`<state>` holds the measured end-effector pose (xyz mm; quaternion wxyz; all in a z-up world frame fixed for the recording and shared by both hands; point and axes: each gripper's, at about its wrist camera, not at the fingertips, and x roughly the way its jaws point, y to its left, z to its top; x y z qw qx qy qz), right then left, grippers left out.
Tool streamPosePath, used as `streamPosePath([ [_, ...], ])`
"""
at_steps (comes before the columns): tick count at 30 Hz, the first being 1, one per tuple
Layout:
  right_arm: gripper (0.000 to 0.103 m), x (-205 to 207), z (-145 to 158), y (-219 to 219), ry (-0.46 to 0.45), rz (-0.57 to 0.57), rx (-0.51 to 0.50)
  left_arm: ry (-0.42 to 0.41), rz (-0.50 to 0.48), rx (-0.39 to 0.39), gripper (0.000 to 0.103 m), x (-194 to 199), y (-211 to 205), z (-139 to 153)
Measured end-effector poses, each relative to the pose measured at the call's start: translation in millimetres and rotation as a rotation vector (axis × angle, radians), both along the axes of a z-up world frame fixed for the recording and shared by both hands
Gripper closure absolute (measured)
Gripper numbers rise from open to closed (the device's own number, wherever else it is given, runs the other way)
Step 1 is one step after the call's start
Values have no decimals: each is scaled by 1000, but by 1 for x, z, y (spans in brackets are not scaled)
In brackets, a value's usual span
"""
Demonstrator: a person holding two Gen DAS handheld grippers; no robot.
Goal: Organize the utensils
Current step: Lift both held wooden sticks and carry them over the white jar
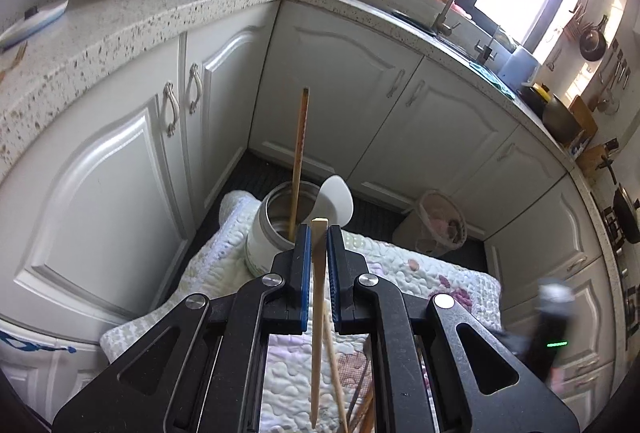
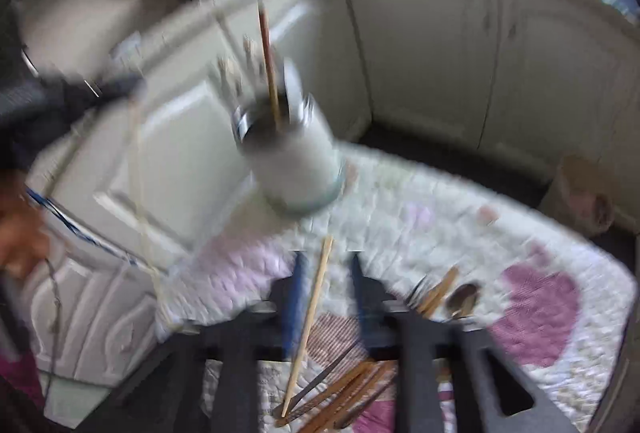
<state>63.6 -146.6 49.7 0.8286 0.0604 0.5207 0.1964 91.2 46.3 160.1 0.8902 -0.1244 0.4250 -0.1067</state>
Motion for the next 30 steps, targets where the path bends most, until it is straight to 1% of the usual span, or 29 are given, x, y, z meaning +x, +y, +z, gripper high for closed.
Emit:
streamPosePath([
  [3,60,19,-35,17,52,4,-8,16,2,4,96,0,3,-5],
  [5,60,32,-51,27,78,13,-20,21,7,10,96,2,6,-6],
  [7,63,44,-61,36,90,17,-44,30,16,11,96,4,12,-8],
  [9,65,58,-75,43,106,8,-81,37,23,5,96,7,16,-8],
  [11,69,70,-90,48,129,-1,-114,39,32,4,96,9,19,-8],
  [12,76,72,-94,48,134,-5,-128,39,36,4,96,9,21,-7],
  [13,85,72,-94,49,104,-8,-138,38,38,3,96,10,22,-6],
  [14,90,73,-95,49,109,-3,-146,37,39,3,96,10,23,-6],
  [15,94,72,-93,47,111,-3,-133,35,39,5,96,10,25,-5],
  [16,95,71,-90,43,114,-7,-113,32,40,7,96,11,26,-4],
  [17,95,69,-85,38,108,-13,-94,32,41,8,96,11,27,-4],
  [20,95,59,-54,22,55,-20,-44,36,44,-4,96,15,30,-4],
  [23,96,51,-9,9,-32,-16,-10,30,45,-20,96,20,28,0],
  [26,96,49,37,-1,-122,-18,22,-2,53,-13,96,27,26,10],
  [30,96,48,95,-9,-222,-24,94,-26,71,-30,96,37,27,23],
])
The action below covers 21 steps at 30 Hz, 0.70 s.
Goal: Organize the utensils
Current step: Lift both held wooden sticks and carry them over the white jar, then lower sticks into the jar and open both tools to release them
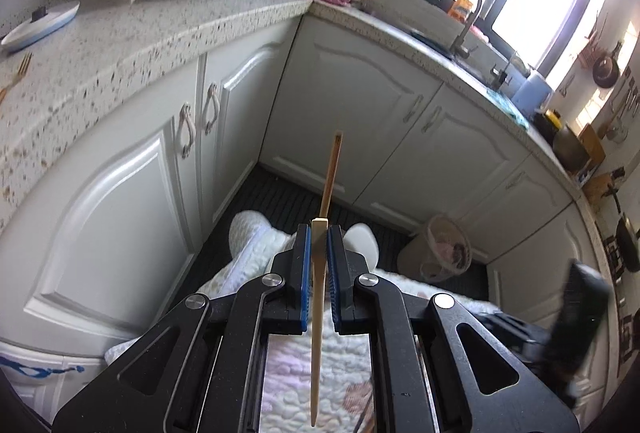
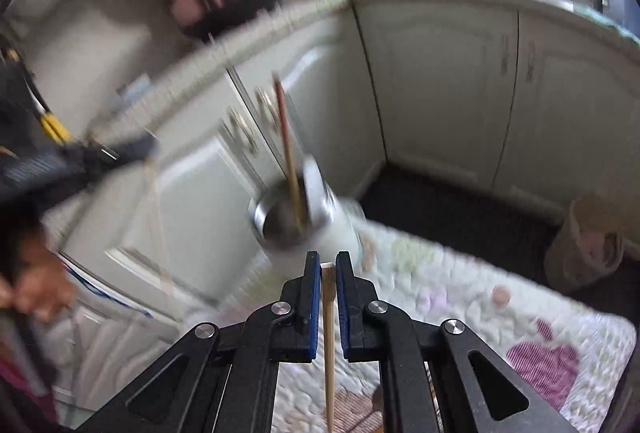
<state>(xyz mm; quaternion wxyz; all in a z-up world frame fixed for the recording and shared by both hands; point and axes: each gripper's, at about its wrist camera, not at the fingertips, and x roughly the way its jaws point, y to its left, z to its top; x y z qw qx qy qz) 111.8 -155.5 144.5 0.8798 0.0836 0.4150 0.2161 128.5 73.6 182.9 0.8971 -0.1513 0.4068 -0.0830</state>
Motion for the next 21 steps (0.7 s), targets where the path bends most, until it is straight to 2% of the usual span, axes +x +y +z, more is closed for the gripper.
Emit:
streamPosePath([
  [6,97,9,74,11,-144,16,57,-75,37,11,96,24,-5,24],
  [10,97,16,101,24,-186,43,35,-118,55,51,96,42,-7,36],
  [16,97,24,116,25,-217,57,5,-156,83,53,96,70,-4,43],
  [21,97,34,95,31,-181,64,-10,-182,121,44,96,86,-8,30],
])
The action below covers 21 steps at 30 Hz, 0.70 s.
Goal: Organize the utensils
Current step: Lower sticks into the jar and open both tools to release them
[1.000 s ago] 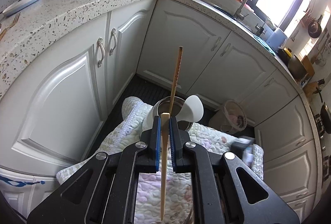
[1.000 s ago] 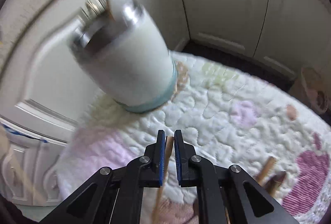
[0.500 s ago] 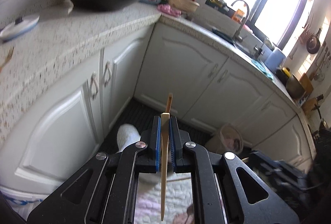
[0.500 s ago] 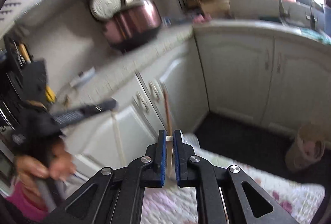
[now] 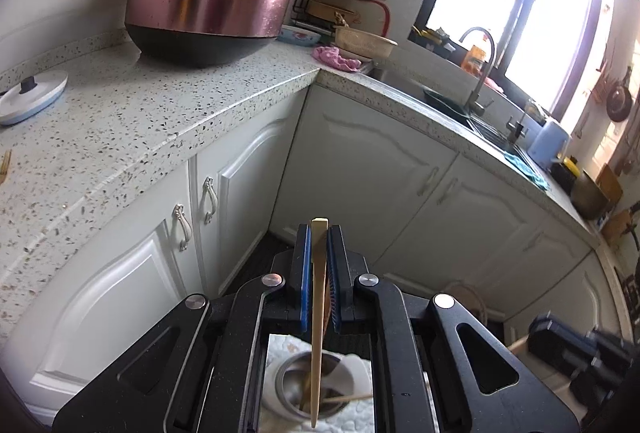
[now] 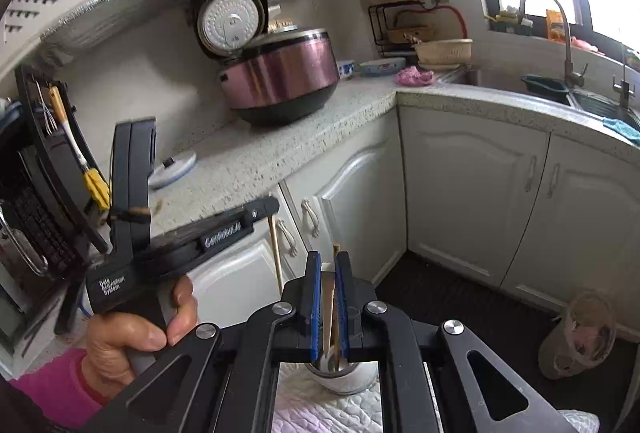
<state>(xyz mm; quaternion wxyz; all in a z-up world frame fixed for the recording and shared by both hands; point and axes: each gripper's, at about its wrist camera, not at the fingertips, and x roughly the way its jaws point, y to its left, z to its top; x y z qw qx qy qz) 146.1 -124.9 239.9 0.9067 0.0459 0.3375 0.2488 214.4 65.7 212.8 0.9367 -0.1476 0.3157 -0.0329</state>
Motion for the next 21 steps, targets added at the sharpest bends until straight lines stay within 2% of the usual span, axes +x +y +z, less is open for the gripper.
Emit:
streamPosePath([
  [5,97,6,-30,2,52,9,-18,-71,49,45,96,2,-6,-20],
  [9,97,11,-52,2,92,9,-26,-77,63,54,97,4,-8,-38],
  [17,97,16,-93,6,168,7,-28,-28,50,88,97,-1,-14,-69],
  [21,97,19,-101,0,187,-25,8,22,40,80,97,-3,-14,-83],
])
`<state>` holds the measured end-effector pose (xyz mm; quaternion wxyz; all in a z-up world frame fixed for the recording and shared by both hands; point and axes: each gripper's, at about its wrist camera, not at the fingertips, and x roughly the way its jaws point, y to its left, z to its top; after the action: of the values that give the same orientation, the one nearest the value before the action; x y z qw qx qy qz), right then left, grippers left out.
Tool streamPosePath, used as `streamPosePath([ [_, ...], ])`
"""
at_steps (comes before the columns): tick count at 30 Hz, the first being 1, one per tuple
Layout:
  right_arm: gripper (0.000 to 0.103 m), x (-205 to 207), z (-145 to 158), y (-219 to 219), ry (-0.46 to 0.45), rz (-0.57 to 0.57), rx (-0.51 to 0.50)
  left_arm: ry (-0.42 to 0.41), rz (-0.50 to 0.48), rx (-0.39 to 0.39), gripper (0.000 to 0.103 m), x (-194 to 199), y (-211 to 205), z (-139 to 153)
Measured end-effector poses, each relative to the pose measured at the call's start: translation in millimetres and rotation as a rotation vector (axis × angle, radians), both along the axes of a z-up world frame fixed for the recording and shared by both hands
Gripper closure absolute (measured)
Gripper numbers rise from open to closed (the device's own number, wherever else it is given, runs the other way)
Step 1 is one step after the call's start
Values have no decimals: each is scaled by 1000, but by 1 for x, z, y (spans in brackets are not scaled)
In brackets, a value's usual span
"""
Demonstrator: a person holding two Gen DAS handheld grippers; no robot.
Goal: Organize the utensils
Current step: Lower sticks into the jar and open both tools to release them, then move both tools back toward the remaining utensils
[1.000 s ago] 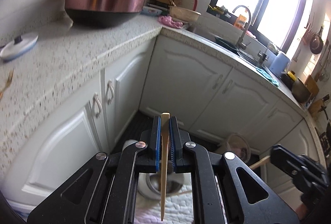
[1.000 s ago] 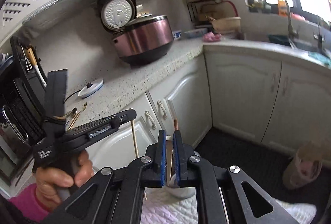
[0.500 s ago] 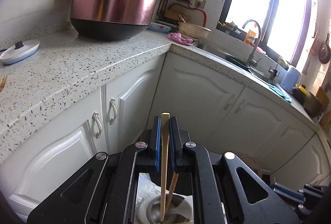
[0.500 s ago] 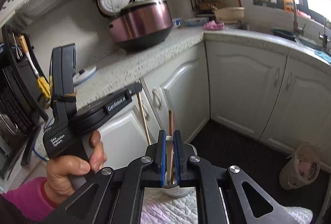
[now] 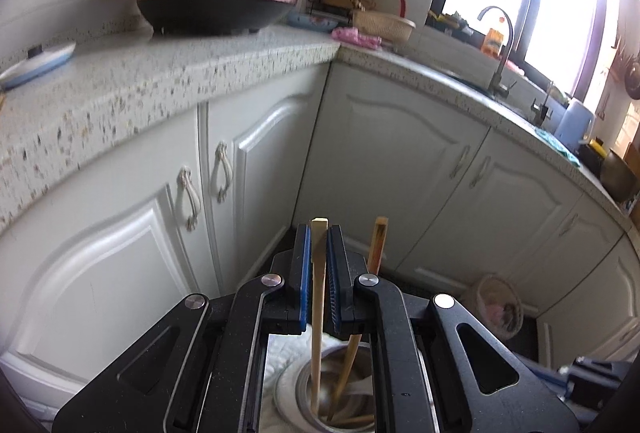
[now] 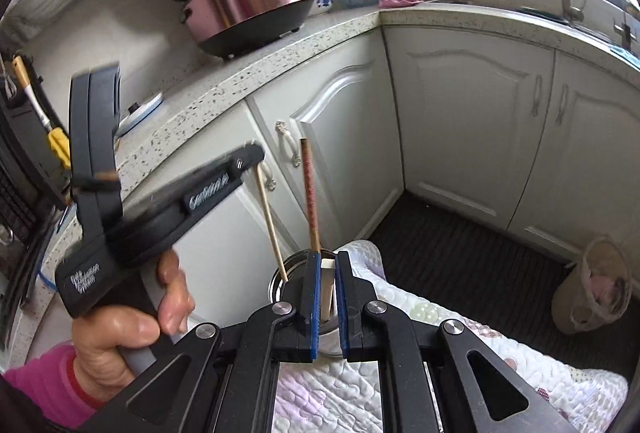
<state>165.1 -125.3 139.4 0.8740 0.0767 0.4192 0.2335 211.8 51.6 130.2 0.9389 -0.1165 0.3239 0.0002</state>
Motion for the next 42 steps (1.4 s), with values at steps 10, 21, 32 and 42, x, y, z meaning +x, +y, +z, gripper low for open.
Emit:
streamPosePath([
  [10,62,-11,-5,-13,36,-53,55,52,-7,-44,60,-20,8,-7],
  [21,62,-54,-12,-30,47,-92,49,74,-31,2,54,-70,7,-6],
  [32,57,-108,-18,-44,25,-180,-17,83,-70,51,53,-120,-18,-6],
  [42,47,-150,-24,-63,-6,-262,-116,125,-138,68,53,-155,-51,-15],
])
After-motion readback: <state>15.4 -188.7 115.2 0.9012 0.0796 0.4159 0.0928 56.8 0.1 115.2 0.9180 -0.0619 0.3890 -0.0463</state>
